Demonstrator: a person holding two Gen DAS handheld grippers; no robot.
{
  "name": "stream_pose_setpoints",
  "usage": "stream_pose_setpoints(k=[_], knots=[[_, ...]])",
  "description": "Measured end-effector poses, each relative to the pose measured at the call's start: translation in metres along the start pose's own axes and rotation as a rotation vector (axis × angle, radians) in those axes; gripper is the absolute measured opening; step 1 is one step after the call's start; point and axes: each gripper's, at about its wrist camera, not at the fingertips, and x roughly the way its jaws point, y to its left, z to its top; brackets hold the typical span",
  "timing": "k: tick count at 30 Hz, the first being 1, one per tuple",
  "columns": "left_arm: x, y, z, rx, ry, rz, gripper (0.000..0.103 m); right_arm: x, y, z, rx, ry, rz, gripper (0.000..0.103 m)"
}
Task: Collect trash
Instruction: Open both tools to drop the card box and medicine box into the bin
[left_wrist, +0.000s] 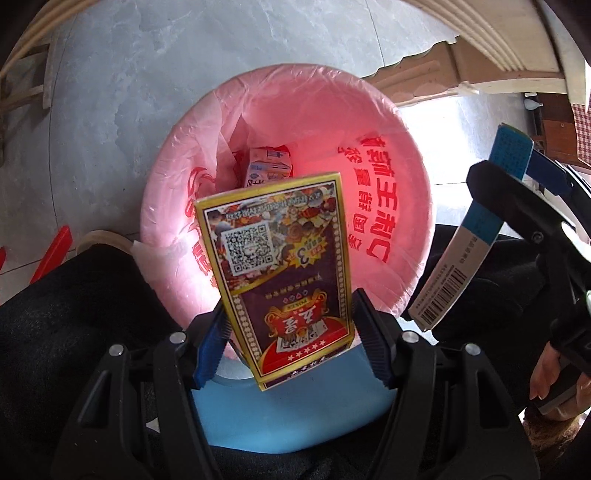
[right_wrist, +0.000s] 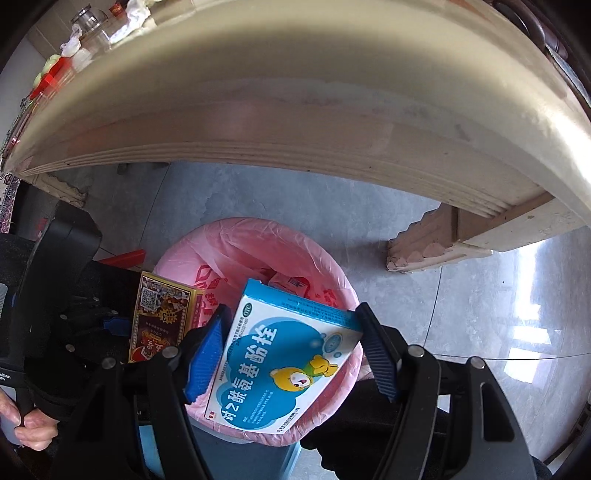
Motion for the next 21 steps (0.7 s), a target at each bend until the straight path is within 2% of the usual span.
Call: stream_pose_setpoints(k=[9, 18, 21], knots=[[0.028, 0.008, 0.019, -0.009, 0.063, -0.019, 0.063, 0.036, 0.000, -0.003, -0.003, 0.062, -0.001, 0.067], [0.034, 0.001, 0.019, 0.023, 0.071, 0.043, 0.066, 0.056, -0.004, -0.005, 0.010, 0.122, 0.021, 0.068], [0.031, 0.000, 0.018, 0.032, 0.064, 0.039, 0.067, 0.061, -0.005, -0.005, 0.010, 0.134, 0.028, 0.068]])
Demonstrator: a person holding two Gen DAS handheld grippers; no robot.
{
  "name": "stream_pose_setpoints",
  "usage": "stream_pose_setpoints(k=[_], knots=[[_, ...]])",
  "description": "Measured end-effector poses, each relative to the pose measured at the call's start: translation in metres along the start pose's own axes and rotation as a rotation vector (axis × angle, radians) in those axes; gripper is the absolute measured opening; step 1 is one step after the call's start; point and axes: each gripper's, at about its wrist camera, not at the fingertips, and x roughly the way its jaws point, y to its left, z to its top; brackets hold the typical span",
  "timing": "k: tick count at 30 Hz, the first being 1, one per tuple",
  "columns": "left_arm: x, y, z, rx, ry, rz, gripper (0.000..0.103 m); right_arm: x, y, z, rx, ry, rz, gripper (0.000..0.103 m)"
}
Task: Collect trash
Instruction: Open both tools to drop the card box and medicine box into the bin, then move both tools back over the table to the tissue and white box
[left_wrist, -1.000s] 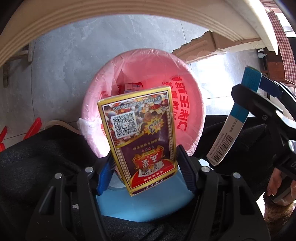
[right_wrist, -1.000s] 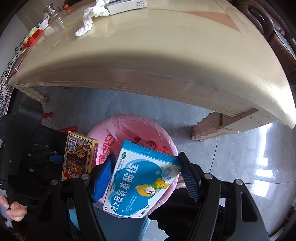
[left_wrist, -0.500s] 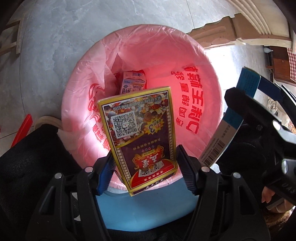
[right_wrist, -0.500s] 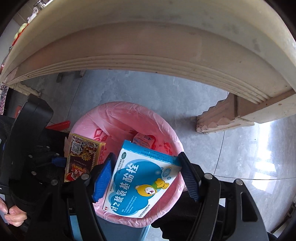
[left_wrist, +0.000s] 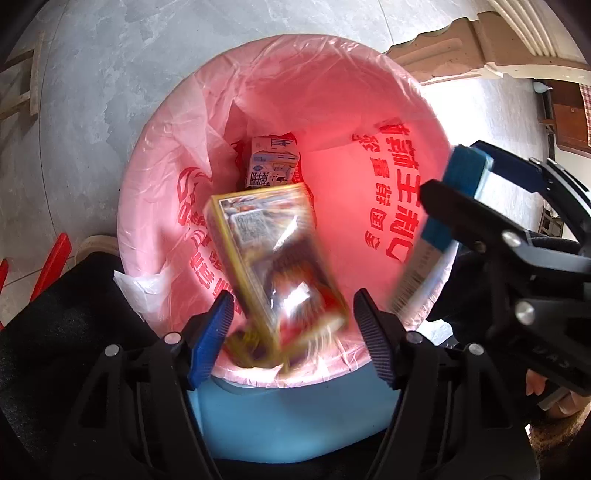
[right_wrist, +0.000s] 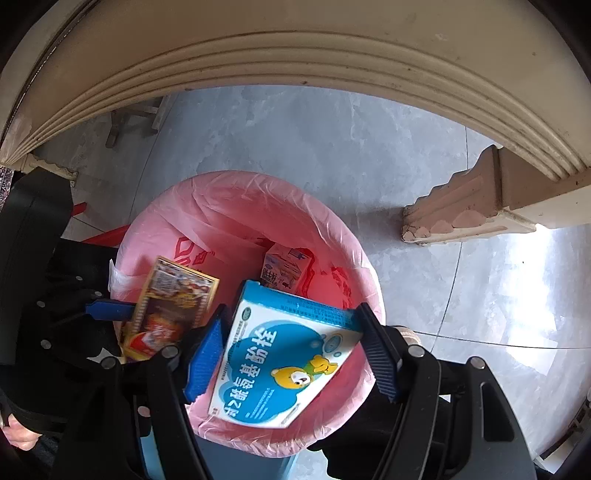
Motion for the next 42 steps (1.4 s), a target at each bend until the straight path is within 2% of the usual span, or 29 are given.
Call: stream_pose_setpoints(k=[9, 12, 21, 28, 32, 35, 38, 42], knots=[[-0.008, 0.000, -0.002, 0.001, -0.013, 0.016, 0.071, 0.002, 0.004, -0.001, -0.017, 0.001, -0.019, 0.069], [-0.011, 0.000, -0.002, 0.000, -0.025, 0.023, 0.075, 0.003, 0.004, -0.001, -0.020, 0.004, -0.029, 0.077], [-0.017, 0.001, -0.004, -0.001, -0.044, 0.042, 0.078, 0.004, 0.005, 0.000, -0.026, 0.005, -0.039, 0.078], [-0.033, 0.001, -0.015, -0.008, -0.082, 0.117, 0.078, -0.005, 0.007, -0.003, -0.025, -0.004, -0.037, 0.078], [-0.067, -0.001, -0.035, 0.005, -0.128, 0.150, 0.078, -0.033, 0.011, -0.008, -0.016, -0.034, -0.008, 0.078], [-0.109, -0.004, -0.054, 0.014, -0.165, 0.163, 0.078, -0.069, 0.014, -0.012, -0.023, -0.073, 0.017, 0.084], [-0.168, -0.005, -0.067, 0.017, -0.234, 0.171, 0.078, -0.120, 0.017, -0.011, -0.051, -0.142, 0.039, 0.087], [-0.259, -0.009, -0.071, -0.024, -0.347, 0.261, 0.078, -0.202, 0.018, 0.010, -0.108, -0.243, 0.047, 0.092]])
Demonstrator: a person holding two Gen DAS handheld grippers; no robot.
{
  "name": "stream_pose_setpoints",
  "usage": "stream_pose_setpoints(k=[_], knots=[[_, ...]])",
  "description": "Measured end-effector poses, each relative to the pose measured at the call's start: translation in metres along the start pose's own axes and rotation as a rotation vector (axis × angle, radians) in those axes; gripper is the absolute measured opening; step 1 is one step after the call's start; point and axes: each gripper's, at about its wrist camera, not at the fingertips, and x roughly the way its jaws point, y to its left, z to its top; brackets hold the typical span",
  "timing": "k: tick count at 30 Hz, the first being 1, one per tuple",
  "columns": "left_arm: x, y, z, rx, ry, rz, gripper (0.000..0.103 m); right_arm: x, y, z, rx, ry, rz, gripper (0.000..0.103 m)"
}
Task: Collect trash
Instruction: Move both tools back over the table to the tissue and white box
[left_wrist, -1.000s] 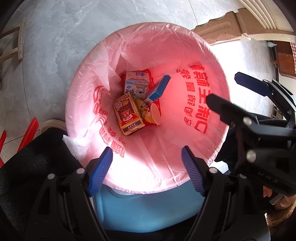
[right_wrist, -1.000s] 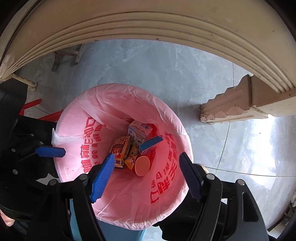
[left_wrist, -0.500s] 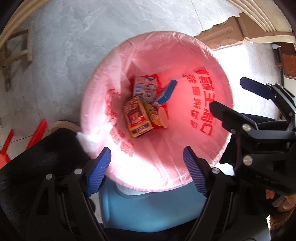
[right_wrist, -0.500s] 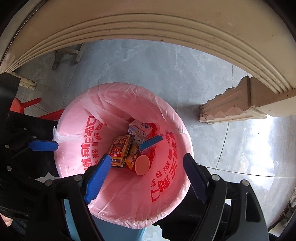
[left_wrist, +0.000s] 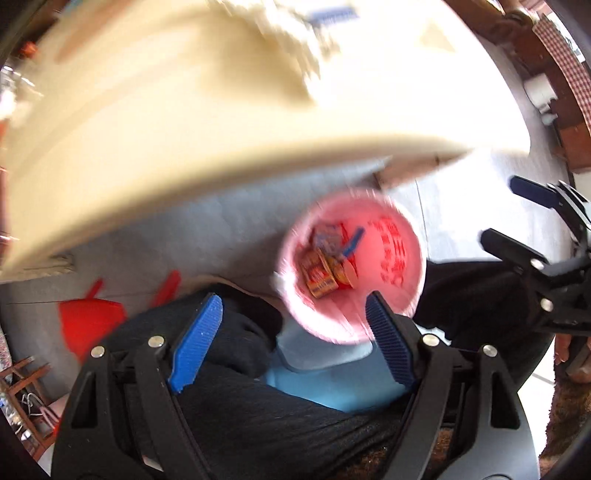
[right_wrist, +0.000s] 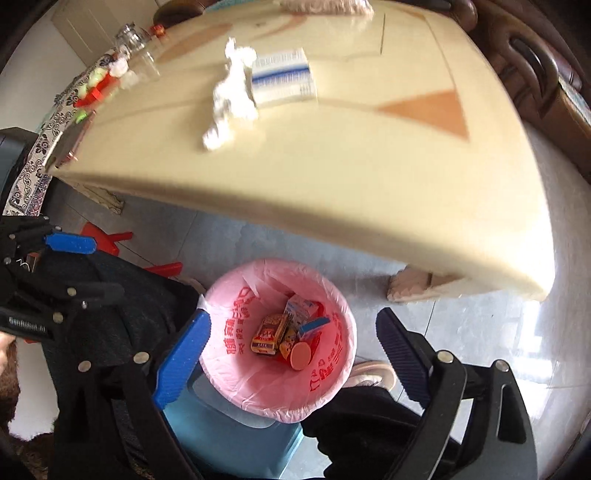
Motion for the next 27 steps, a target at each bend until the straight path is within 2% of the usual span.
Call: stream_pose_setpoints(k=[4, 7, 10, 12, 14, 18, 22, 27], knots=[[-0.078, 0.008, 0.034, -0.026, -0.102, 0.075, 0.082, -0.069, -0.009, 0.059, -0.024, -0.101, 0.016, 0.096], [-0.127, 0.010, 0.060, -0.037, -0.149, 0.045, 0.083, -0.109, -0.012, 0.104, -0.040, -0.154, 0.002, 0.096], [-0.164, 0.013, 0.086, -0.055, -0.204, 0.083, 0.084, -0.137, -0.012, 0.142, -0.057, -0.189, 0.007, 0.096], [-0.176, 0.010, 0.104, -0.052, -0.205, 0.078, 0.085, -0.149, -0.012, 0.163, -0.058, -0.192, 0.050, 0.096], [-0.181, 0.011, 0.121, -0.061, -0.188, 0.062, 0.085, -0.156, -0.013, 0.179, -0.050, -0.203, 0.071, 0.096], [-0.167, 0.013, 0.152, -0.069, -0.176, 0.129, 0.085, -0.151, -0.012, 0.197, -0.060, -0.209, 0.057, 0.096], [-0.136, 0.026, 0.176, -0.124, -0.107, 0.065, 0.085, -0.125, -0.014, 0.204, -0.059, -0.175, 0.064, 0.096], [-0.090, 0.033, 0.202, -0.144, -0.032, 0.069, 0.085, -0.078, -0.014, 0.211, -0.073, -0.102, 0.052, 0.096]])
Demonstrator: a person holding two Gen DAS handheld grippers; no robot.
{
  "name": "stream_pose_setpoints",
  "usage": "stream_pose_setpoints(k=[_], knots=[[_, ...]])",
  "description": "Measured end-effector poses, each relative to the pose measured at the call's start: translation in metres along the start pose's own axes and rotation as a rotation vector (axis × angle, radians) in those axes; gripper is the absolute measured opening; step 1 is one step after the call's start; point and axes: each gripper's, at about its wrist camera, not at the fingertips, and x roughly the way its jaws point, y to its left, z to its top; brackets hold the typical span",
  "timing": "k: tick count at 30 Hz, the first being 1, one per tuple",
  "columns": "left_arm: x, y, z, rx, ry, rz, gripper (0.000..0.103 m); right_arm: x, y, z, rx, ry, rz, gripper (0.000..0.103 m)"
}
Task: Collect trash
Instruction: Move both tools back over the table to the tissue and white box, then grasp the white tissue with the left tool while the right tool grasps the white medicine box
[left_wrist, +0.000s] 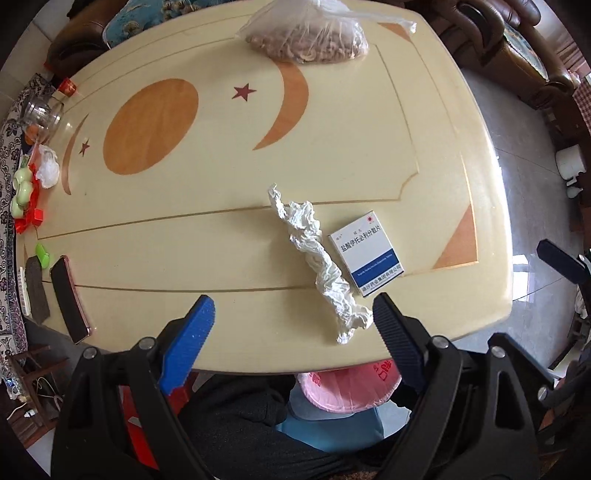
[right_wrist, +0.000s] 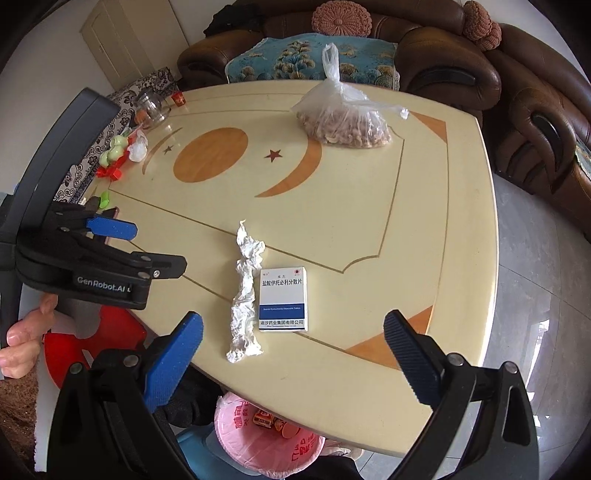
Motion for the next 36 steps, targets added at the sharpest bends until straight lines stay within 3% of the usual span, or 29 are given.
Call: stream_pose_setpoints(k=[9, 18, 30, 36], knots=[[0.070, 0.000, 0.034, -0.034, 0.103, 0.006, 0.085, 0.079, 0.000, 0.005, -0.037, 0.121, -0.008, 0.096], [0.113, 0.005, 0.059, -0.071, 0.156, 0.011, 0.085, 0.136, -0.004, 0.010, -0.051, 0.196, -0.006, 0.096], [0.141, 0.013, 0.062, -0.094, 0.181, 0.019, 0.085, 0.173, 0.000, 0.012, -0.053, 0.243, 0.005, 0.096], [0.146, 0.011, 0.062, -0.079, 0.198, 0.003, 0.077, 0.181, 0.008, 0.016, -0.070, 0.253, -0.005, 0.096]])
